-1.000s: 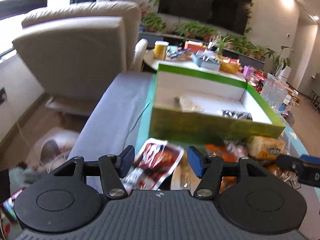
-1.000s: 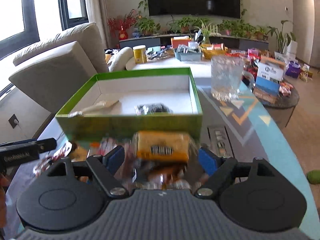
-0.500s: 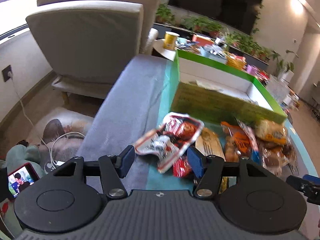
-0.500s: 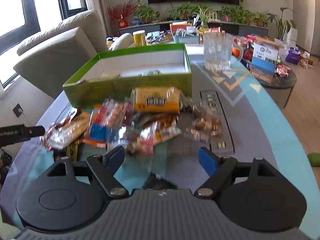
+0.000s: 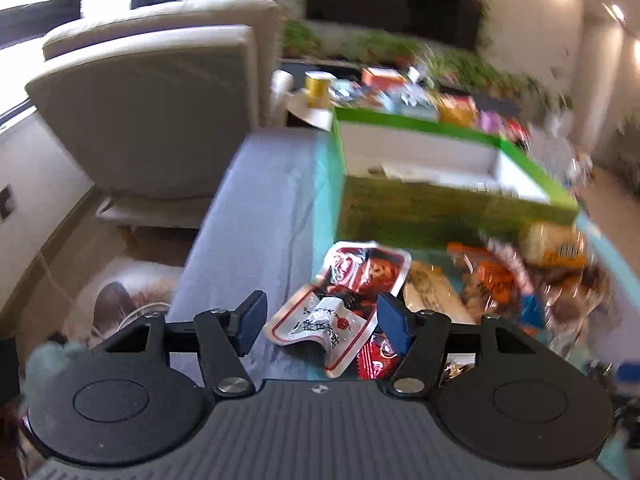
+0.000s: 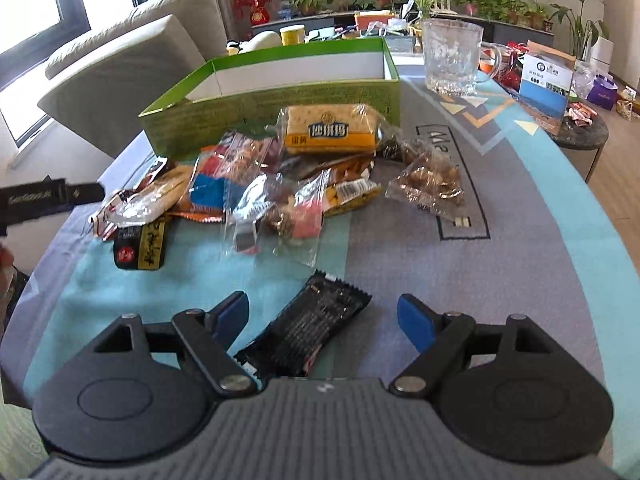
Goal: Organize snacks
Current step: 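Move the left tool to the red-and-white meat pouch while the right tool reaches the chocolate bar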
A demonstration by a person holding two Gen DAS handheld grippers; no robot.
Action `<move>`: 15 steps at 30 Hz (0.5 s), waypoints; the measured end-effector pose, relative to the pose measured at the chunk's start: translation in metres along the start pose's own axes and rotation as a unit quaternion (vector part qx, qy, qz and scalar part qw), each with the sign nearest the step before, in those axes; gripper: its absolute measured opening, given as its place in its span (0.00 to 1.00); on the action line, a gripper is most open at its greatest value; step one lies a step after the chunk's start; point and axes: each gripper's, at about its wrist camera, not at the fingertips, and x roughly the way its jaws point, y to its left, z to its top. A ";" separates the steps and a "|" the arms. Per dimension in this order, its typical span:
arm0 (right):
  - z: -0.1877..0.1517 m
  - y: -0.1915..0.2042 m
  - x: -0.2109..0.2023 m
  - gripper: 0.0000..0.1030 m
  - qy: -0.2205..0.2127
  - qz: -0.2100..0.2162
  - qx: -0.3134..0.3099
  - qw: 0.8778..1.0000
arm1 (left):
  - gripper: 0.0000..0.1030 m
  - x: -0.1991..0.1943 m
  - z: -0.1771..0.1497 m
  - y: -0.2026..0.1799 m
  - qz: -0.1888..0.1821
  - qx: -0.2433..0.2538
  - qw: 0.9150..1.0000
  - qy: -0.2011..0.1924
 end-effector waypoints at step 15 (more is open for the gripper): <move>-0.003 0.020 0.005 0.57 0.007 -0.009 -0.035 0.999 | 0.40 0.013 -0.015 0.002 -0.027 0.014 0.999 0.014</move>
